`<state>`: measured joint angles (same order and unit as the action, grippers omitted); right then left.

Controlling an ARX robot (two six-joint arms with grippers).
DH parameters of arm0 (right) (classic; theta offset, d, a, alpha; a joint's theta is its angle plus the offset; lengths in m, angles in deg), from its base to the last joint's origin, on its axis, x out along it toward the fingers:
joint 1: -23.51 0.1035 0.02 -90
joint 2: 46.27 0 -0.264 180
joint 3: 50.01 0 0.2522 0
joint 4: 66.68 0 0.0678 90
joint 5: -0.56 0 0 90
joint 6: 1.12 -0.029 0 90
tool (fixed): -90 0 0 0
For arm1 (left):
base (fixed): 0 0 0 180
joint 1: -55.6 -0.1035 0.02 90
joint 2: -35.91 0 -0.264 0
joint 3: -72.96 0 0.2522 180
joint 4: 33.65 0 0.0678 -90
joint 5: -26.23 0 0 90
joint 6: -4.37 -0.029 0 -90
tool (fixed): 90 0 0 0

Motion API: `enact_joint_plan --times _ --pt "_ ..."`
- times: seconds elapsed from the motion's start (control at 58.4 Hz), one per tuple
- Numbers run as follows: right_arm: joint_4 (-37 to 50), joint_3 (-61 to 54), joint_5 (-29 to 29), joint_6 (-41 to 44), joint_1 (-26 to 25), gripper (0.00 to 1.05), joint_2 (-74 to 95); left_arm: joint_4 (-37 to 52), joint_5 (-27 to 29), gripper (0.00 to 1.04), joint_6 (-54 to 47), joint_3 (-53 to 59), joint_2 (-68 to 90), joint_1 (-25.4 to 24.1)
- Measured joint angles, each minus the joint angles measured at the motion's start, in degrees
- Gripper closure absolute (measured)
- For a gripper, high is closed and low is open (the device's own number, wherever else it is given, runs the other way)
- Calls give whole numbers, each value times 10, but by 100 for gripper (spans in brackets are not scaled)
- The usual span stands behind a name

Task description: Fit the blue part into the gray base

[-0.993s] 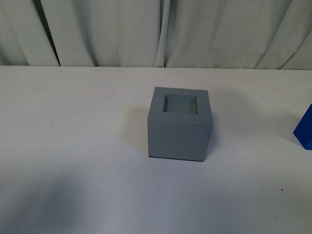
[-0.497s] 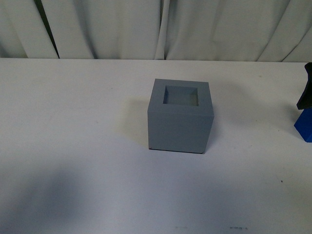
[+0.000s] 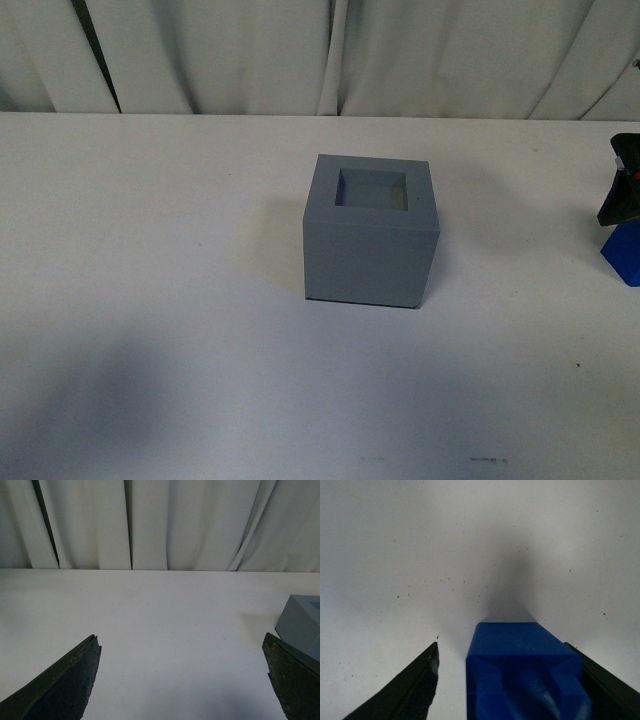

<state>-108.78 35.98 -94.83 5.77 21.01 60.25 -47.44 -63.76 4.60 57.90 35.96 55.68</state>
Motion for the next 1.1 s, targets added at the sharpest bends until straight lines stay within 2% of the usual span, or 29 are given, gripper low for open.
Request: enact_joint_plan --times 0.086,0.171,0.651,1.096 --pt "2 0 3 0 2 51 0 0 0 6 0 0 0 0" --pt "1 0 3 0 2 57 0 0 0 6 0 0 0 0" --pt "-80 92 -33 14 31 57 -29 0 0 6 0 0 0 0" --pt "-178 287 -14 16 130 57 -9 0 0 6 0 0 0 0"
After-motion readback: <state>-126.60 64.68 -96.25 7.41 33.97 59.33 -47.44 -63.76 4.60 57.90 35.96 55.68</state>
